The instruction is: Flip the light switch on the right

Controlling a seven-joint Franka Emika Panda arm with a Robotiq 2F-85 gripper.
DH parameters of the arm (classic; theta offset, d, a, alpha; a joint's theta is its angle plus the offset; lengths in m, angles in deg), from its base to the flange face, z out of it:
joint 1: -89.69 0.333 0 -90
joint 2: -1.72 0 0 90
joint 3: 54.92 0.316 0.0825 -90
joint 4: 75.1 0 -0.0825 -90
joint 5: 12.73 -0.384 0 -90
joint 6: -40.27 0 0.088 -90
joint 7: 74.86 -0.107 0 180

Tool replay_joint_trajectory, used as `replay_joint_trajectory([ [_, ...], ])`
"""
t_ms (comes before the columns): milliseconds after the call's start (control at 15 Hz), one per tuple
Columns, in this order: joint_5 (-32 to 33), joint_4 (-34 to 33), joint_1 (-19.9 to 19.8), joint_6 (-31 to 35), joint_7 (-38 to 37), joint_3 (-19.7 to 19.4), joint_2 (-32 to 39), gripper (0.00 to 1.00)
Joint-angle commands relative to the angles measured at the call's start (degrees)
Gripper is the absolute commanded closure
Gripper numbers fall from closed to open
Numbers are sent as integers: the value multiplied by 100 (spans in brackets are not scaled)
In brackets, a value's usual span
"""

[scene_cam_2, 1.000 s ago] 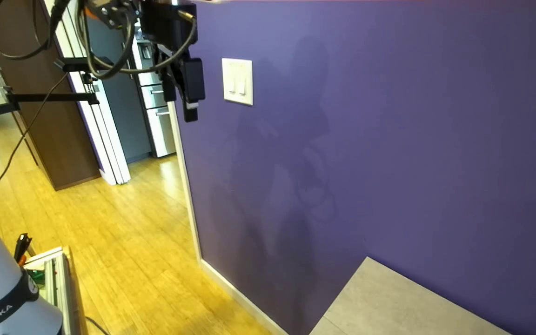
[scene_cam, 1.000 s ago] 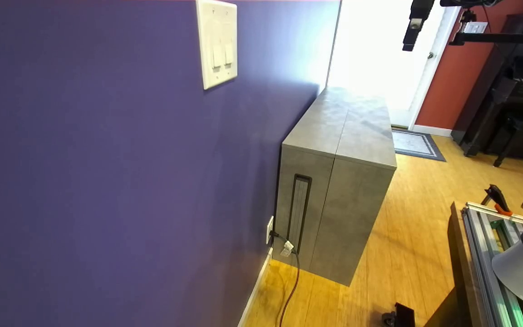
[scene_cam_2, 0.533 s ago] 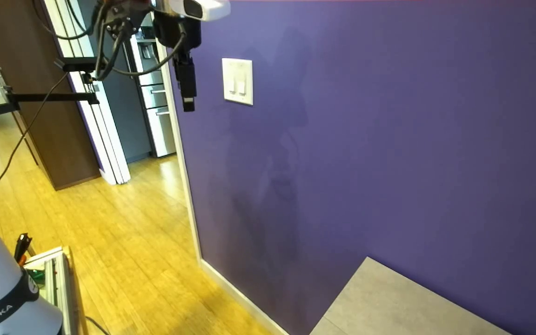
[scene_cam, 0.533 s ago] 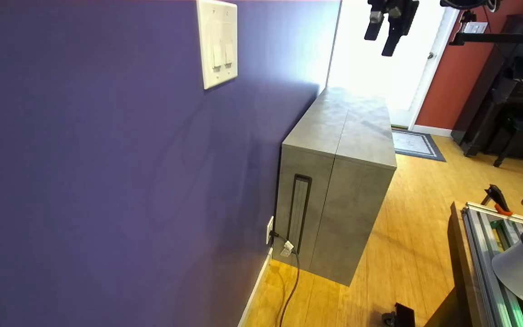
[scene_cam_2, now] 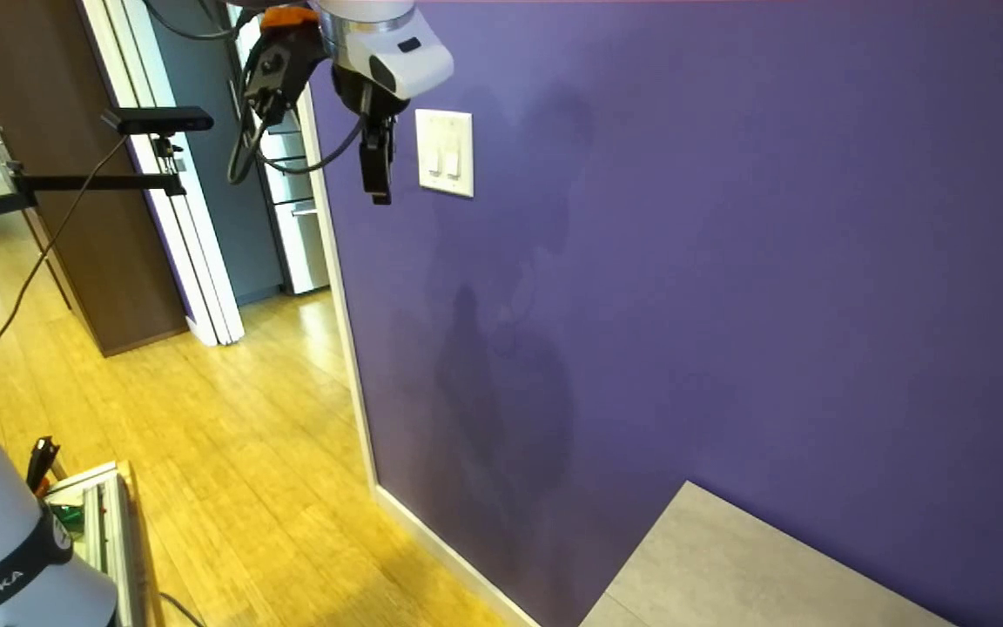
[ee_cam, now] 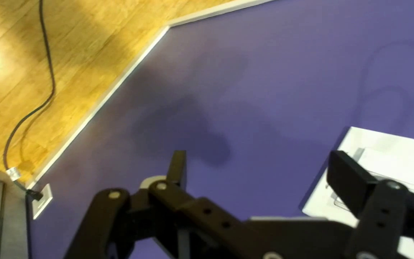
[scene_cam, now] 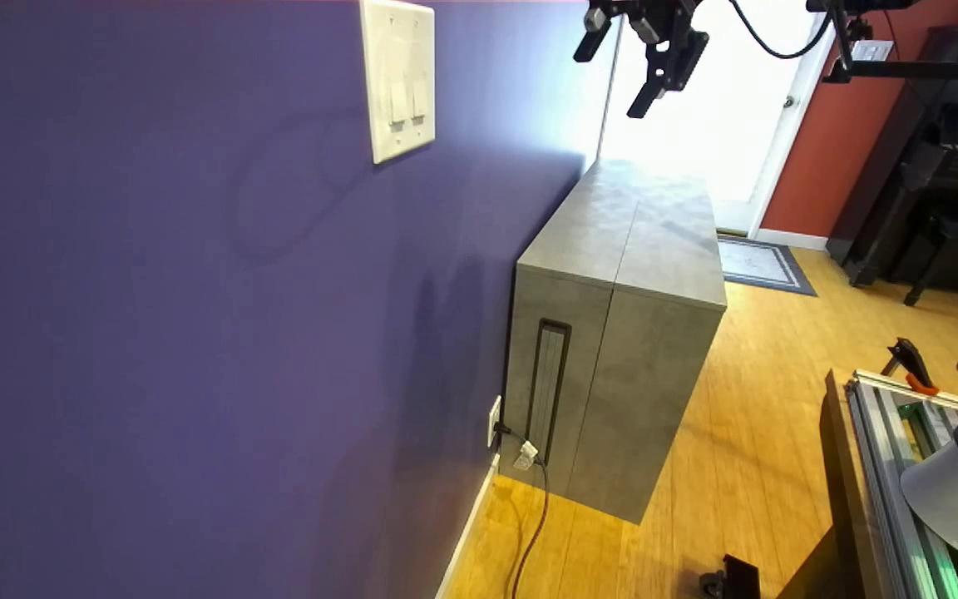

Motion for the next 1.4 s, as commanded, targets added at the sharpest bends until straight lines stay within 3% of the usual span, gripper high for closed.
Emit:
replay_joint_trajectory([
  [0, -273, -12, -80, 14, 50, 63, 45, 0],
  [467, -547, -12, -89, 31, 85, 54, 88, 0],
  [800, -2152, 15, 173, 614, 524, 56, 490, 0],
  [1133, -2933, -74, 173, 967, 856, 233, 936, 0],
  [1333, -3090, -182, 157, 1041, 889, 326, 1118, 0],
])
